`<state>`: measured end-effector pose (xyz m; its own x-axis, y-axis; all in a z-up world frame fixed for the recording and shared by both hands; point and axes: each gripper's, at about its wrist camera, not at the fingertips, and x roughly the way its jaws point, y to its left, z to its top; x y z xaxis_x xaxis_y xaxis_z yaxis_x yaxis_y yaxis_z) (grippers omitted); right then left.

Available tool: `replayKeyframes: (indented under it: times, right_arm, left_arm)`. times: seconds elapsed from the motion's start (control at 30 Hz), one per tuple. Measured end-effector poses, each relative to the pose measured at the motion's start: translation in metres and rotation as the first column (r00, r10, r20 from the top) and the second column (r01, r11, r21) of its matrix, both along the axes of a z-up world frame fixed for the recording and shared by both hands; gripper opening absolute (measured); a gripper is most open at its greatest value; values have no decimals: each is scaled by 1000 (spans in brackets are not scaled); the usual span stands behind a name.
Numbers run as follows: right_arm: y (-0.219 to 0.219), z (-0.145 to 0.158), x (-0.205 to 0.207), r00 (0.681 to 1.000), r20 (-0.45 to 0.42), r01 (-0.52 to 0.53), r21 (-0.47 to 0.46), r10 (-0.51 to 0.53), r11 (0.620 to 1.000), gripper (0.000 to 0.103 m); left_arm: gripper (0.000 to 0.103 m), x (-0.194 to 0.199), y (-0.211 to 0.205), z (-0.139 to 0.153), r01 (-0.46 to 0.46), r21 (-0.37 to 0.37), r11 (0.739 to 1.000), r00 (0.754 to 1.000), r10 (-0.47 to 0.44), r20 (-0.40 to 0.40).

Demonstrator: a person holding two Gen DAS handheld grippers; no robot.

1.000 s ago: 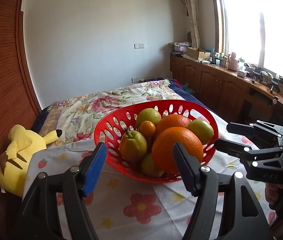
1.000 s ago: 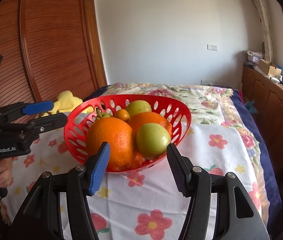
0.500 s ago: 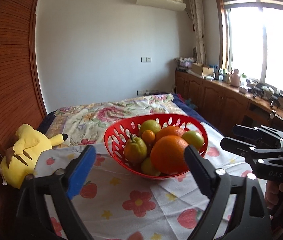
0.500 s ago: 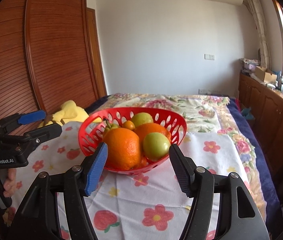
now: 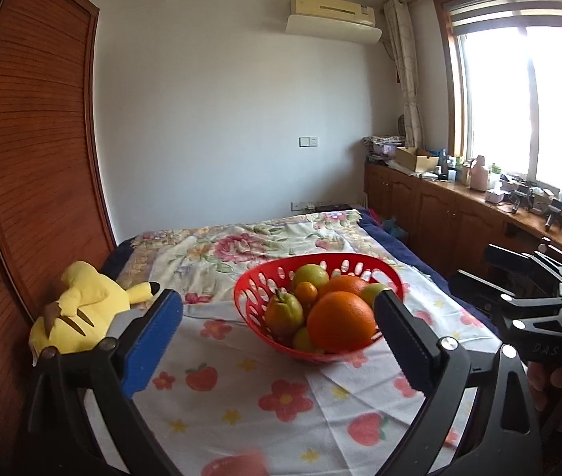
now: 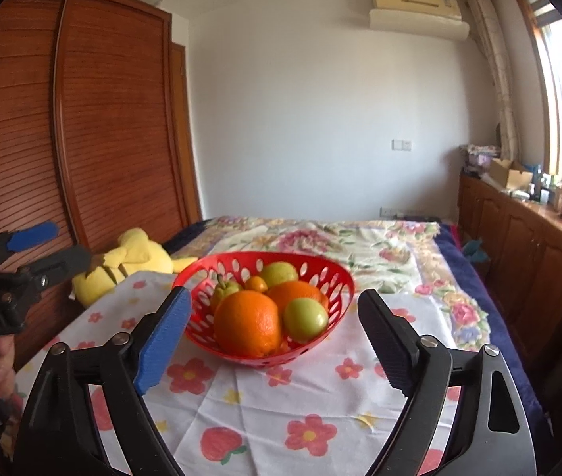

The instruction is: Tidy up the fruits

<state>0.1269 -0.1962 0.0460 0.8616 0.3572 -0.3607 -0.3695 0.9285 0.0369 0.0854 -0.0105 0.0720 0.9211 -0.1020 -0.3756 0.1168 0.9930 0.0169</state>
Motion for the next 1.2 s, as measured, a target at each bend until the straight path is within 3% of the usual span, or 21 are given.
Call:
replayKeyframes:
  times: [0.13, 0.27, 0.5, 1.2]
  right_arm:
    - [-1, 8, -11, 999, 25, 28, 4, -28, 1000, 92]
    - [-1, 14, -24, 998, 40, 40, 6, -40, 999, 93]
    - [2, 23, -47, 996, 66, 56, 5, -56, 998, 93]
    - [7, 8, -69, 997, 40, 59, -19, -58, 998, 93]
  left_arm:
    - [98, -16, -5, 7, -14, 26, 1000, 1000, 13, 27]
    - [98, -30, -5, 13, -9, -10, 1000, 1000, 9, 19]
    - [98, -56, -8, 17, -33, -2, 999, 999, 33, 27]
    - [98, -70, 14, -14, -113, -5, 994, 994, 113, 6]
